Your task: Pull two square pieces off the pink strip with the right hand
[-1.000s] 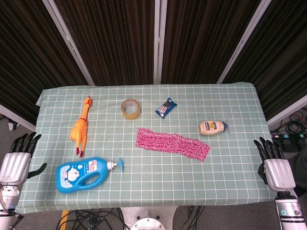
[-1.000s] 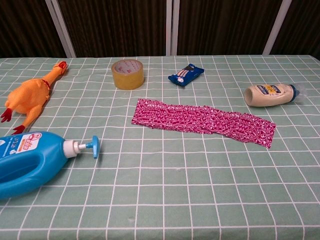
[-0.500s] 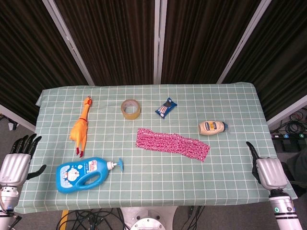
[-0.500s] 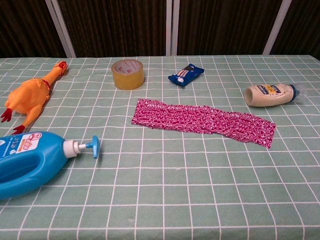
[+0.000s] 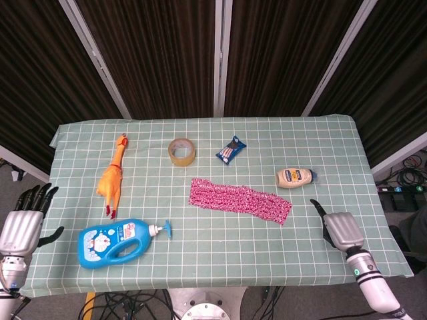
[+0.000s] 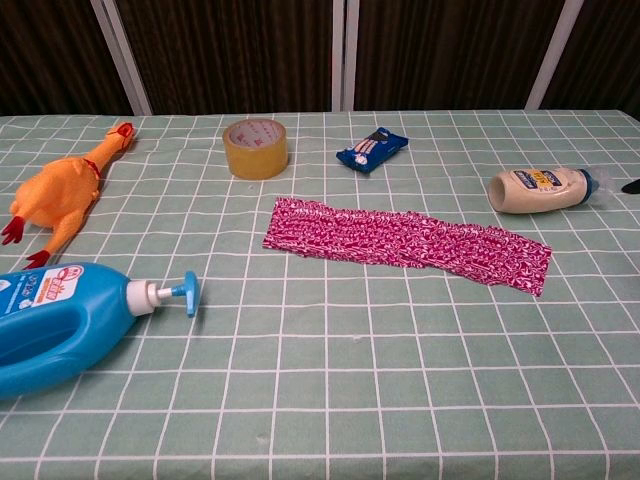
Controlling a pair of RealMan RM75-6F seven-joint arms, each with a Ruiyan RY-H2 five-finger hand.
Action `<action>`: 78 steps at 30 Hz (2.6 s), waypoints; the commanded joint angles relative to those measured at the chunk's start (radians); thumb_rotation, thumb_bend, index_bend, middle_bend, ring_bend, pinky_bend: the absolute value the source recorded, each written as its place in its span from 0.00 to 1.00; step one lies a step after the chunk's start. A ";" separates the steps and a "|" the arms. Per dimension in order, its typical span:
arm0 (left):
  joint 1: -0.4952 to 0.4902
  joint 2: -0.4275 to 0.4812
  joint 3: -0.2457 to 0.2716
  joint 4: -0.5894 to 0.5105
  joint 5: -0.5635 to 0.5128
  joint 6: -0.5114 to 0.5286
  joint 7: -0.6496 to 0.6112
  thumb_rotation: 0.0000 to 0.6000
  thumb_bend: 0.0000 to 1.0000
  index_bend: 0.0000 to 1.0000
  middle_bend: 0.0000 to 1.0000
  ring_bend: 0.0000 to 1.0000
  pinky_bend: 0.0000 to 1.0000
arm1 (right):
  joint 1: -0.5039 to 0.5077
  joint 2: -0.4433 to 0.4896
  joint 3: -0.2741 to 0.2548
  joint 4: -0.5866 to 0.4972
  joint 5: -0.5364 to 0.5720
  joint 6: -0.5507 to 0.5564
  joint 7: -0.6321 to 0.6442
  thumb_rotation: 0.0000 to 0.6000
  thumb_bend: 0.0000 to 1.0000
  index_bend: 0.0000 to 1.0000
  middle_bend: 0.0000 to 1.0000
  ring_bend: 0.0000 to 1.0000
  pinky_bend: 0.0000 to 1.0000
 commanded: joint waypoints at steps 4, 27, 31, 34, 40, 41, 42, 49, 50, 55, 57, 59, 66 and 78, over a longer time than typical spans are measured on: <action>-0.012 0.004 -0.001 -0.008 -0.010 -0.024 0.010 0.98 0.21 0.07 0.02 0.00 0.10 | 0.115 -0.070 0.016 0.050 0.156 -0.167 -0.040 1.00 1.00 0.00 0.88 0.86 0.73; -0.031 0.019 -0.001 -0.046 -0.024 -0.047 0.028 0.99 0.21 0.07 0.02 0.00 0.10 | 0.274 -0.156 -0.033 0.123 0.352 -0.272 -0.076 1.00 1.00 0.00 0.88 0.87 0.73; -0.031 0.019 0.002 -0.048 -0.027 -0.051 0.034 0.99 0.21 0.07 0.02 0.00 0.10 | 0.275 -0.151 -0.051 0.105 0.349 -0.243 -0.092 1.00 1.00 0.01 0.88 0.87 0.73; -0.030 0.022 0.004 -0.056 -0.032 -0.052 0.041 1.00 0.21 0.07 0.02 0.00 0.10 | 0.271 -0.150 -0.069 0.085 0.334 -0.203 -0.119 1.00 1.00 0.01 0.88 0.87 0.73; -0.030 0.025 0.011 -0.068 -0.039 -0.060 0.055 0.99 0.22 0.07 0.02 0.00 0.10 | 0.270 -0.145 -0.099 0.048 0.334 -0.178 -0.147 1.00 1.00 0.03 0.88 0.87 0.73; -0.031 0.026 0.011 -0.070 -0.042 -0.063 0.057 1.00 0.22 0.07 0.02 0.00 0.10 | 0.271 -0.144 -0.103 0.045 0.341 -0.181 -0.149 1.00 1.00 0.03 0.88 0.87 0.73; -0.031 0.026 0.011 -0.072 -0.044 -0.065 0.058 1.00 0.22 0.07 0.02 0.00 0.10 | 0.273 -0.145 -0.106 0.044 0.345 -0.182 -0.151 1.00 1.00 0.03 0.88 0.86 0.73; -0.034 0.028 0.009 -0.080 -0.050 -0.066 0.061 1.00 0.21 0.07 0.02 0.00 0.10 | 0.278 -0.149 -0.127 0.036 0.361 -0.172 -0.169 1.00 1.00 0.07 0.88 0.87 0.73; -0.034 0.028 0.009 -0.082 -0.050 -0.065 0.062 1.00 0.21 0.07 0.02 0.00 0.10 | 0.277 -0.149 -0.131 0.030 0.355 -0.165 -0.173 1.00 1.00 0.07 0.88 0.87 0.73; -0.033 0.028 0.014 -0.087 -0.046 -0.063 0.075 1.00 0.21 0.07 0.02 0.00 0.10 | 0.269 -0.152 -0.155 0.001 0.324 -0.130 -0.200 1.00 1.00 0.08 0.88 0.87 0.73; -0.033 0.028 0.015 -0.091 -0.045 -0.063 0.077 1.00 0.21 0.07 0.02 0.00 0.10 | 0.268 -0.150 -0.164 -0.018 0.322 -0.133 -0.201 1.00 1.00 0.09 0.88 0.87 0.73; -0.033 0.028 0.016 -0.093 -0.046 -0.063 0.077 1.00 0.22 0.07 0.02 0.00 0.10 | 0.268 -0.149 -0.172 -0.030 0.320 -0.139 -0.201 1.00 1.00 0.09 0.88 0.87 0.73; -0.028 0.035 0.018 -0.100 -0.049 -0.058 0.072 1.00 0.21 0.07 0.02 0.00 0.10 | 0.262 -0.157 -0.203 -0.053 0.305 -0.131 -0.217 1.00 1.00 0.10 0.88 0.87 0.73; -0.027 0.037 0.019 -0.102 -0.048 -0.056 0.066 1.00 0.21 0.07 0.02 0.00 0.10 | 0.251 -0.181 -0.232 -0.088 0.244 -0.099 -0.252 1.00 1.00 0.10 0.88 0.86 0.73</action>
